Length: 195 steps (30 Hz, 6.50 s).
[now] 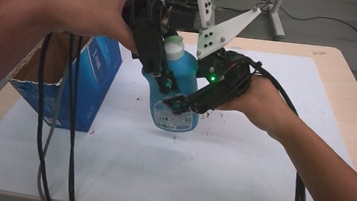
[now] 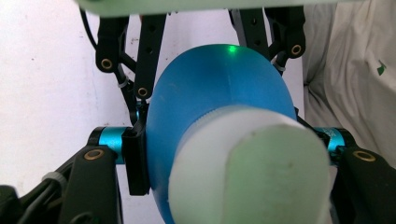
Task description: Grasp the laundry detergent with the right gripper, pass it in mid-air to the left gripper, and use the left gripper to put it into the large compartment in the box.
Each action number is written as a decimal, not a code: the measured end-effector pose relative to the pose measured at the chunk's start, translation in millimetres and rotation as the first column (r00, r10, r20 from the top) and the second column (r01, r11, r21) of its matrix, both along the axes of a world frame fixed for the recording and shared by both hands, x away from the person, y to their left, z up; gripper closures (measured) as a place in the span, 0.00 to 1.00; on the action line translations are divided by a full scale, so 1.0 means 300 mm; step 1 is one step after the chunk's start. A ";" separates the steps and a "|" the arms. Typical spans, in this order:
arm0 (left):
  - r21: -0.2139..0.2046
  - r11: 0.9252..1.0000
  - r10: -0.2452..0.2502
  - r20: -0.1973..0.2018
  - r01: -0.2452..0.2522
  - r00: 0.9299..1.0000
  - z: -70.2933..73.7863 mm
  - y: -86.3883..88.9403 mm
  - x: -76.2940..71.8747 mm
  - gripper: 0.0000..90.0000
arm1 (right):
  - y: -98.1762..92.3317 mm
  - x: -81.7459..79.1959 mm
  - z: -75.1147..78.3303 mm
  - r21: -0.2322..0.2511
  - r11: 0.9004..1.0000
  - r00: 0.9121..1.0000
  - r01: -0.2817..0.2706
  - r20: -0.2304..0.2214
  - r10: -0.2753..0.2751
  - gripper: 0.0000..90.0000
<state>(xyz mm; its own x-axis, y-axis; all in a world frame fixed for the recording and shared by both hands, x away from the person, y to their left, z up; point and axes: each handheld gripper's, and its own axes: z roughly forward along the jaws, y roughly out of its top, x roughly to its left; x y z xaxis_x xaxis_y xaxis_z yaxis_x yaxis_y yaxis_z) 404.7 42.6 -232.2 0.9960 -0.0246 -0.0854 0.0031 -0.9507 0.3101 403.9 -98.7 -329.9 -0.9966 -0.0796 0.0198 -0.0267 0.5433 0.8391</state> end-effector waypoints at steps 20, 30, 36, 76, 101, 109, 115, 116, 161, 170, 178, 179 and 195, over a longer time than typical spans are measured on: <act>0.049 0.997 0.063 0.030 -0.065 0.998 0.108 0.008 -0.018 0.42 | -0.089 0.004 0.016 -0.096 0.991 0.979 0.092 -0.174 -0.108 0.12; 0.069 0.990 0.120 0.069 -0.125 0.990 0.171 0.049 -0.012 0.42 | -0.254 -0.003 0.054 -0.202 0.978 0.987 0.051 -0.142 -0.080 0.12; 0.070 0.983 0.166 0.075 -0.171 0.983 0.224 0.092 -0.003 0.42 | -0.340 -0.009 0.069 -0.305 0.948 0.987 0.094 -0.095 -0.129 0.12; 0.039 0.855 0.511 0.116 -0.518 0.852 0.443 0.528 0.000 0.42 | -0.561 -0.037 0.125 -0.485 0.853 0.971 0.191 -0.031 -0.235 0.12; 0.069 0.815 0.565 0.133 -0.576 0.815 0.306 0.717 0.008 0.42 | -0.558 -0.034 0.126 -0.503 0.846 0.971 0.177 -0.051 -0.233 0.12; 0.088 0.820 0.556 0.113 -0.566 0.823 0.181 0.736 0.023 0.42 | -0.556 -0.029 0.111 -0.506 0.844 0.969 0.177 -0.060 -0.239 0.12; 0.098 0.834 0.536 0.092 -0.543 0.839 0.080 0.737 0.030 0.42 | -0.557 -0.024 0.094 -0.510 0.842 0.968 0.177 -0.066 -0.243 0.12; 0.103 0.835 0.533 0.091 -0.540 0.841 0.064 0.736 0.031 0.42 | -0.557 -0.023 0.093 -0.510 0.842 0.968 0.177 -0.066 -0.243 0.12; 0.167 0.826 0.532 0.083 -0.538 0.843 -0.190 0.723 0.070 0.34 | -0.563 -0.028 0.060 -0.492 0.848 0.964 0.196 -0.061 -0.258 0.12; 0.119 0.812 0.568 0.062 -0.571 0.821 -0.158 0.755 0.065 0.29 | -0.566 -0.029 0.059 -0.495 0.846 0.964 0.198 -0.059 -0.260 0.12; 0.056 0.792 0.605 0.063 -0.608 0.794 -0.080 0.783 0.047 0.22 | -0.555 -0.034 0.056 -0.502 0.845 0.965 0.187 -0.065 -0.252 0.12; 0.052 0.787 0.611 0.064 -0.614 0.789 -0.068 0.782 0.043 0.22 | -0.554 -0.036 0.056 -0.503 0.844 0.965 0.189 -0.065 -0.255 0.12; -0.031 0.769 0.639 0.037 -0.639 0.768 0.133 0.735 -0.013 0.22 | -0.558 -0.054 0.077 -0.487 0.850 0.965 0.203 -0.049 -0.259 0.12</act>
